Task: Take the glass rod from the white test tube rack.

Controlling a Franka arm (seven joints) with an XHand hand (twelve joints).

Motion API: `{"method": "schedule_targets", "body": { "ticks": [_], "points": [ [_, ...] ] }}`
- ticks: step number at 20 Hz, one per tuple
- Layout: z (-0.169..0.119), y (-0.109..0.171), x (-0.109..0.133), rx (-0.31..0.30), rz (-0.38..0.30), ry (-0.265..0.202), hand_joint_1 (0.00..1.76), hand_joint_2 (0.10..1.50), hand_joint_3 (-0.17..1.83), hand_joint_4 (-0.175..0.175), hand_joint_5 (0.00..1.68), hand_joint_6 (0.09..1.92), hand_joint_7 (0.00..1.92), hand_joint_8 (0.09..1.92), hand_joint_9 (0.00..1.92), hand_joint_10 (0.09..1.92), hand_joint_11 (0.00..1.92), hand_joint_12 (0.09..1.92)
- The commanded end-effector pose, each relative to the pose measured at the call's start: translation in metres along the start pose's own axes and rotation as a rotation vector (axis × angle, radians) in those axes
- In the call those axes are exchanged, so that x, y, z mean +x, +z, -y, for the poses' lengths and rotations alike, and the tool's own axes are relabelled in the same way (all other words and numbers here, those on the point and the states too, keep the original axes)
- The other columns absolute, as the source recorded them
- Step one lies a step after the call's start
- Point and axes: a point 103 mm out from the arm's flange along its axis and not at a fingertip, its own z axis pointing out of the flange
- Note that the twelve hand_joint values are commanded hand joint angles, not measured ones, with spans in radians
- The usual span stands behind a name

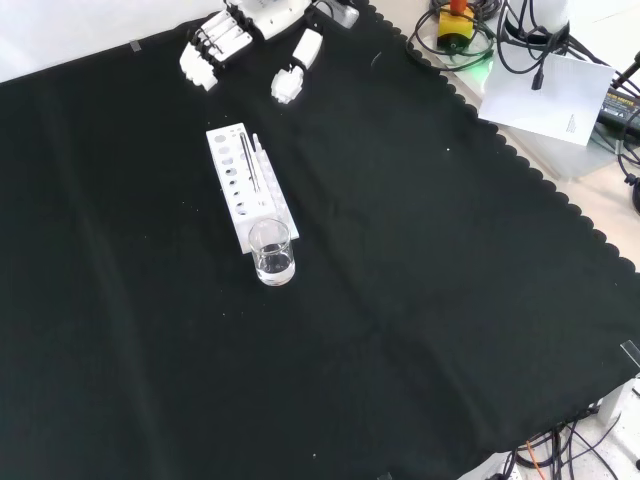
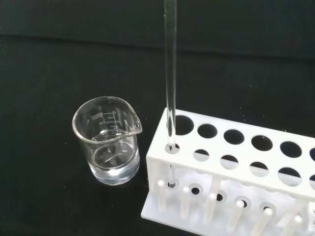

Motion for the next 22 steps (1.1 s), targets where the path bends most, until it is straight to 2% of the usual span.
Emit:
{"method": "schedule_targets", "body": {
  "ticks": [1,7,10,12,14,17,19,22],
  "points": [
    [-0.022,0.031,0.013,0.038,-0.010,-0.047,0.58,1.17,-0.17,-0.085,0.00,0.09,0.05,0.09,0.00,0.36,0.00,0.45],
    [-0.023,0.042,0.013,0.055,-0.006,-0.055,0.57,1.18,-0.17,-0.086,0.00,0.09,0.05,0.09,0.00,0.41,0.00,0.48],
    [-0.023,0.048,0.012,0.052,0.001,-0.057,0.57,1.18,-0.17,-0.088,0.00,0.09,0.06,0.09,0.00,0.59,0.00,0.62],
    [-0.024,0.052,0.010,0.057,-0.002,-0.058,0.57,1.18,-0.17,-0.092,0.00,0.09,0.04,0.21,0.01,0.75,0.00,0.76],
    [-0.030,0.056,0.012,0.064,-0.004,-0.062,0.57,1.18,-0.17,-0.096,0.01,0.09,0.01,0.37,0.05,0.83,0.00,0.91],
    [-0.044,0.062,0.019,0.073,0.027,-0.050,0.58,1.18,-0.17,-0.105,0.05,0.09,0.00,0.56,0.13,0.88,0.00,1.11],
    [-0.041,0.063,0.014,0.060,0.002,-0.061,0.59,1.19,-0.17,-0.113,0.10,0.09,0.03,0.72,0.24,0.89,0.00,1.25],
    [-0.033,0.062,0.001,0.048,-0.022,-0.070,0.60,1.20,-0.17,-0.126,0.17,0.09,0.09,0.83,0.35,0.89,0.00,1.37]
  ]
}}
